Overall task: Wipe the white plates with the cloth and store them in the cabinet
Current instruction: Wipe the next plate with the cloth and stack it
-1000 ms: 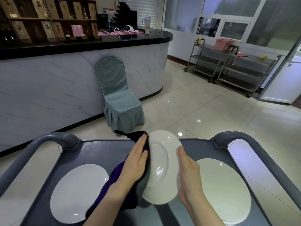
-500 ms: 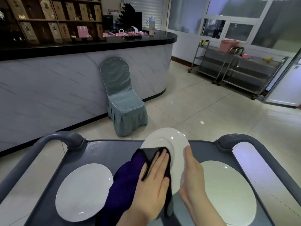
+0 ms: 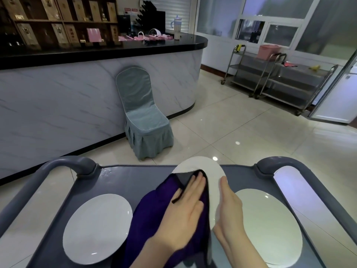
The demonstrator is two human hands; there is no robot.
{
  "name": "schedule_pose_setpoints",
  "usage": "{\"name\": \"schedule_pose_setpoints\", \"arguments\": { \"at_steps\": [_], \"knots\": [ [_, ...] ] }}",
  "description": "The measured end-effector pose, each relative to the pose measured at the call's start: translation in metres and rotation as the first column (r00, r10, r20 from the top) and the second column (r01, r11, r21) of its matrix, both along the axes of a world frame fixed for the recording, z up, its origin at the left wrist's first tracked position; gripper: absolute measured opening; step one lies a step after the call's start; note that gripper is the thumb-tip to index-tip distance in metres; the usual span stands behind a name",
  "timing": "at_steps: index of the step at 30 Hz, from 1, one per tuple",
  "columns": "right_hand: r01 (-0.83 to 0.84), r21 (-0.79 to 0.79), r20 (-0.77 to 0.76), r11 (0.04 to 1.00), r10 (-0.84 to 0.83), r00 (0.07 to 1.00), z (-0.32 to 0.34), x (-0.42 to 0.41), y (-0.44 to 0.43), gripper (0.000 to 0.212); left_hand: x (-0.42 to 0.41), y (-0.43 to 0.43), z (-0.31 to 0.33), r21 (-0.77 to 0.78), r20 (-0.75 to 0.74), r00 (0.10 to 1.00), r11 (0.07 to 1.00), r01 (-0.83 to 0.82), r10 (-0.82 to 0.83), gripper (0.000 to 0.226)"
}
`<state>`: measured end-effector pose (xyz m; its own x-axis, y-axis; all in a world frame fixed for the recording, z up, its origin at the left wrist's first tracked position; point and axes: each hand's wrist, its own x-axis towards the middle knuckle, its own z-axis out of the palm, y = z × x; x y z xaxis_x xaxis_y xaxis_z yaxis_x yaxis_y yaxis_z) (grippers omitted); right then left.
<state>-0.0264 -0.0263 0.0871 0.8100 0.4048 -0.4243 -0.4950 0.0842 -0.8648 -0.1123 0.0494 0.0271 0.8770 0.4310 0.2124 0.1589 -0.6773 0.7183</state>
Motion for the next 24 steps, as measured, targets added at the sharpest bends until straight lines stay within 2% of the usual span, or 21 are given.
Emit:
{"name": "schedule_pose_setpoints", "arguments": {
  "at_steps": [2,4,7,9,12,14,16,18,20,22,24],
  "knots": [
    [0.022,0.002,0.008,1.000,-0.022,1.000,0.000,0.002,0.001,0.051,-0.001,0.018,-0.007,-0.073,0.039,0.996,0.995,-0.074,0.077,0.061],
    [0.046,0.016,0.034,0.999,-0.046,0.998,0.001,0.008,0.003,0.046,-0.003,0.024,-0.018,-0.074,0.004,0.994,0.991,-0.108,0.108,0.061],
    [0.079,0.036,0.027,0.996,-0.080,0.996,-0.001,0.014,0.004,0.040,-0.005,0.000,-0.026,0.068,-0.060,0.998,0.997,-0.023,0.027,0.062],
    [0.082,0.035,0.012,0.996,-0.083,0.996,-0.008,0.013,0.001,0.041,-0.003,-0.009,-0.026,0.098,-0.047,0.998,0.994,0.040,-0.036,0.063],
    [0.038,0.026,0.001,0.999,-0.038,0.999,-0.018,0.008,-0.002,0.033,0.008,0.005,-0.027,-0.063,0.029,0.999,0.997,0.034,-0.032,0.061],
    [0.044,0.000,-0.003,0.999,-0.044,0.999,-0.020,0.009,-0.001,0.042,0.014,0.015,-0.031,-0.089,0.023,0.999,0.996,-0.023,0.026,0.061],
    [0.056,-0.015,0.010,0.998,-0.056,0.998,-0.022,0.016,-0.001,0.051,0.018,0.019,-0.043,-0.070,-0.045,0.997,0.996,-0.060,0.057,0.058],
    [0.046,-0.039,0.066,0.998,-0.043,0.997,-0.020,0.024,-0.001,0.039,0.016,0.022,-0.059,-0.002,-0.151,0.985,0.997,-0.082,0.081,0.054],
    [0.034,-0.112,0.188,0.993,-0.012,0.982,-0.017,0.033,-0.001,0.034,0.008,0.030,-0.075,0.040,-0.315,0.946,0.997,-0.066,0.075,0.055],
    [-0.003,-0.175,0.331,0.985,0.062,0.942,-0.015,0.041,0.000,0.039,-0.006,0.035,-0.083,-0.064,-0.423,0.906,0.996,-0.061,0.029,0.048],
    [-0.074,-0.224,0.444,0.972,0.170,0.880,-0.013,0.043,0.003,0.044,-0.021,0.038,-0.077,-0.226,-0.345,0.932,0.954,-0.195,0.109,0.033]
  ]
}}
